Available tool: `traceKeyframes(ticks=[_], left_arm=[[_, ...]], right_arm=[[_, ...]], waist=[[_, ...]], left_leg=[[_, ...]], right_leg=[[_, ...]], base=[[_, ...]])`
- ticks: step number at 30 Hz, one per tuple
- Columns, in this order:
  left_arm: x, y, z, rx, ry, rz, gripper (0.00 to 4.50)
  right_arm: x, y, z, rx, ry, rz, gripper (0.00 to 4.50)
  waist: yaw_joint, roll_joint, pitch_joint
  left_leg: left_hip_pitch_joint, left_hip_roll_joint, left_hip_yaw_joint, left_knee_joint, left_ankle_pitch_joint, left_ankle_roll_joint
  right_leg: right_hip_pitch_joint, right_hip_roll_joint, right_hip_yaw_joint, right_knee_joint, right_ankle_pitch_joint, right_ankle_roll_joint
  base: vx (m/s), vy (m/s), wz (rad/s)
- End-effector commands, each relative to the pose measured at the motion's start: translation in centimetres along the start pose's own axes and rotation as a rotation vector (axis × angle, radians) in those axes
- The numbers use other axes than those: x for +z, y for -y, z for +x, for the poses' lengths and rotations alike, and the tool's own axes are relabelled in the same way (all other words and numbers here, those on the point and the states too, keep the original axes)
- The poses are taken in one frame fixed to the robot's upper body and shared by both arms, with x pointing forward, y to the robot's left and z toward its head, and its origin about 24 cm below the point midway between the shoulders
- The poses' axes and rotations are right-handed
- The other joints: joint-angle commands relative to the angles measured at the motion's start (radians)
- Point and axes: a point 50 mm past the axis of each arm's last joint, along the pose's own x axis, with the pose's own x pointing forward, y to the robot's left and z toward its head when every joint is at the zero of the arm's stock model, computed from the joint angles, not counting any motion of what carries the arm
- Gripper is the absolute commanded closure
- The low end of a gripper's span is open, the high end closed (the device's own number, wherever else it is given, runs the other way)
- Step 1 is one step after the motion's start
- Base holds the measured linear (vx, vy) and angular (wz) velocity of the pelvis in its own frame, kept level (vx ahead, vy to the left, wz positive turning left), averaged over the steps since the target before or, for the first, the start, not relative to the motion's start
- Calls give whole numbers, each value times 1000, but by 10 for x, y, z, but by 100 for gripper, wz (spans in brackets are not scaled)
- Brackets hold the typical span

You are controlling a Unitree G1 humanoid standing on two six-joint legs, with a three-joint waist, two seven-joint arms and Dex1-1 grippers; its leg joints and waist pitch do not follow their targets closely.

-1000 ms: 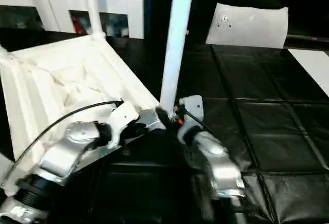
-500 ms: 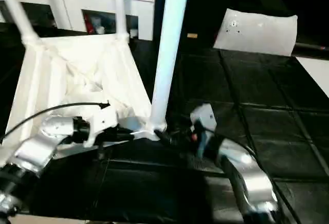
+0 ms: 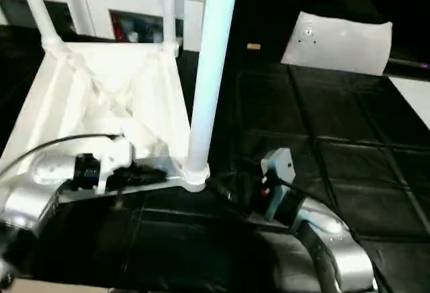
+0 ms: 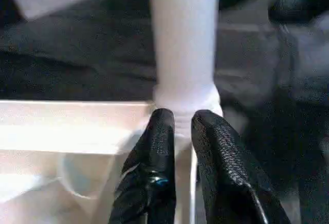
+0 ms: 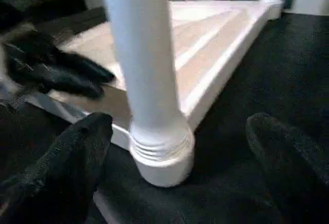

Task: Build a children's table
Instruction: Rotate leg to tighten

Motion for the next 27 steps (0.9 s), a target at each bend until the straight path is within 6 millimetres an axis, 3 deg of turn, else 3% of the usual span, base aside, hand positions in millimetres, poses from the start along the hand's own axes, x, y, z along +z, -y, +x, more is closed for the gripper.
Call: traceKeyframes(ticks=[1, 4, 5, 7, 8, 9, 10, 11, 12, 13, 14, 15, 18, 19, 24, 26, 27], left_arm=[[4, 14, -2, 137, 62, -65, 339], [5, 26, -4, 295, 138, -152, 339], [4, 27, -4, 339, 151, -178, 339], [3, 28, -3, 372, 139, -194, 339], [-2, 32, -4, 475, 143, -260, 339], [-6, 36, -4, 567, 151, -305, 339], [-6, 36, -4, 567, 151, -305, 339], [-9, 40, -6, 679, 155, -347, 339], [-9, 40, -6, 679, 155, -347, 339], [-8, 40, -6, 691, 161, -346, 339], [-8, 38, -6, 703, 159, -341, 339], [-9, 35, -6, 727, 144, -347, 339], [-9, 29, -5, 769, 116, -352, 339], [-8, 28, -5, 779, 110, -354, 339], [-5, 26, -4, 815, 92, -343, 339], [-7, 31, -4, 833, 87, -368, 339], [-7, 31, -3, 834, 86, -371, 339]], right_arm=[[7, 3, -8, -79, 22, -3, 0], [11, 1, -7, -126, 76, 24, 0], [11, 0, -7, -135, 84, 31, 0], [11, 0, -7, -140, 91, 33, 0], [7, 1, -7, -189, 84, 37, 0], [3, 3, -6, -260, 91, 65, 0], [3, 3, -6, -260, 91, 65, 0], [-3, 4, -4, -364, 108, 126, 0], [-3, 4, -4, -364, 108, 126, 0], [-3, 4, -3, -385, 113, 143, 0], [-4, 4, 0, -397, 112, 148, 0], [-6, 4, 3, -424, 95, 144, 0], [-9, 5, 7, -455, 67, 143, 0], [-9, 5, 8, -461, 61, 143, 0], [-7, 7, 13, -453, 51, 117, 0], [-8, 8, 15, -450, 22, 77, 0], [-8, 8, 15, -449, 17, 68, 0]], waist=[[-1, 9, -45], [-9, 12, -41], [-11, 12, -38], [-10, 10, -34], [-12, -3, -34], [-13, 1, -30], [-11, -11, -31], [-20, -22, -32], [-16, -15, -32], [-20, -14, -34], [-19, -5, -35], [-23, -11, -37], [-26, -11, -38], [-24, -11, -38], [-20, -10, -45], [-22, -13, -45], [-24, -15, -45]], left_leg=[[10, 84, -26, -84, -205, 11], [9, 80, -26, -85, -243, 9], [14, 78, -26, -84, -288, 0], [17, 75, -29, -85, -321, -10], [14, 76, -29, -86, -324, -13], [10, 74, -34, -88, -334, -20], [11, 74, -36, -85, -329, -22], [9, 75, -34, -85, -328, -23], [10, 76, -38, -86, -326, -27], [11, 74, -39, -87, -338, -30], [13, 74, -40, -88, -343, -34], [12, 74, -40, -90, -335, -38], [13, 70, -37, -88, -329, -41], [9, 69, -36, -88, -312, -39], [8, 69, -32, -81, -220, -16], [7, 69, -32, -80, -207, -11], [1, 67, -29, -74, -133, 6]], right_leg=[[37, -96, 55, -66, -151, -225], [31, -90, 56, -78, -218, -204], [25, -87, 57, -89, -300, -176], [19, -84, 58, -97, -367, -143], [20, -84, 57, -99, -384, -133], [21, -87, 55, -102, -422, -118], [19, -91, 55, -104, -452, -103], [14, -88, 58, -105, -461, -91], [15, -90, 56, -105, -459, -84], [12, -84, 55, -107, -452, -71], [11, -82, 56, -106, -438, -65], [12, -77, 55, -103, -381, -62], [13, -74, 57, -93, -299, -76], [18, -76, 58, -92, -286, -76], [27, -75, 58, -77, -135, -104], [31, -75, 56, -74, -119, -114], [28, -72, 57, -72, -42, -128]], base=[[0, 0, 0], [0, 0, 0], [0, 0, 0], [0, 0, 0], [0, 0, 0], [0, 0, 0], [0, 0, 0], [0, 0, 0], [0, 0, 0], [0, 0, 0], [0, 0, 0], [0, 0, 0], [0, 0, 0], [0, 0, 0], [0, 0, 0], [0, 0, 0], [0, 0, 0]])
